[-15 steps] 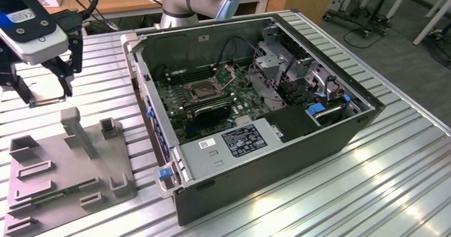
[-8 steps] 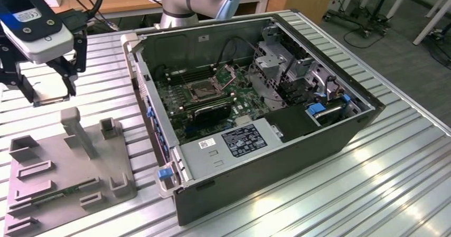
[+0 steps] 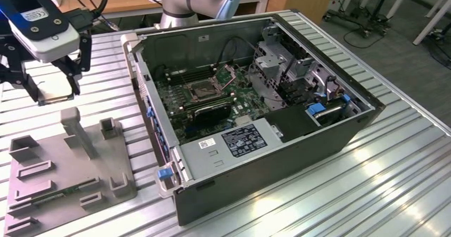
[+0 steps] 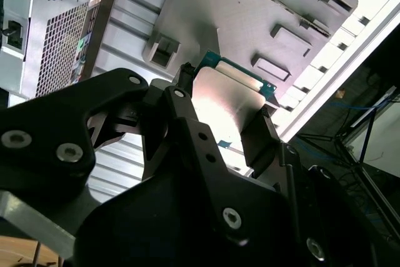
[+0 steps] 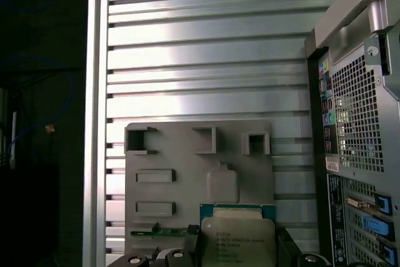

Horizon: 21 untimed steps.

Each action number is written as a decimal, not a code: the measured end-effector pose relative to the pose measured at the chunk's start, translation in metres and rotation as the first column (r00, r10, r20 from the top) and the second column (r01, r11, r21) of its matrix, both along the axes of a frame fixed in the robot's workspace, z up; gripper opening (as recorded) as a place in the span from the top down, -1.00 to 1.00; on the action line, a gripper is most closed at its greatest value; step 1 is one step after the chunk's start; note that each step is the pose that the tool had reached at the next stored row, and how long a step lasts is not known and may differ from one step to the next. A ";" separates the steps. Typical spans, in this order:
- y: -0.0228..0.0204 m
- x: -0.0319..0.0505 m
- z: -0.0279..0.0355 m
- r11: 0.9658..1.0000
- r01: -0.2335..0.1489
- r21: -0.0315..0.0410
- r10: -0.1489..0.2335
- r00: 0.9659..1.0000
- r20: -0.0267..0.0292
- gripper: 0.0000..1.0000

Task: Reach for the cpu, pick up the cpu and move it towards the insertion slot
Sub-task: 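Pick up the cpu and move it towards the insertion slot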

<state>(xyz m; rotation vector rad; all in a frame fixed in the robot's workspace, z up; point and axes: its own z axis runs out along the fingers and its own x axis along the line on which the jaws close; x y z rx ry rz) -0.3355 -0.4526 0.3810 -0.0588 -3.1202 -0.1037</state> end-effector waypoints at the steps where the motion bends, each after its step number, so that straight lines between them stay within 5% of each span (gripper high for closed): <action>1: 0.0000 0.0004 -0.0001 1.000 0.000 0.000 0.000 1.000 0.000 -0.09; 21: 0.0000 0.0063 0.0000 1.000 0.000 0.000 0.000 1.000 0.000 -0.09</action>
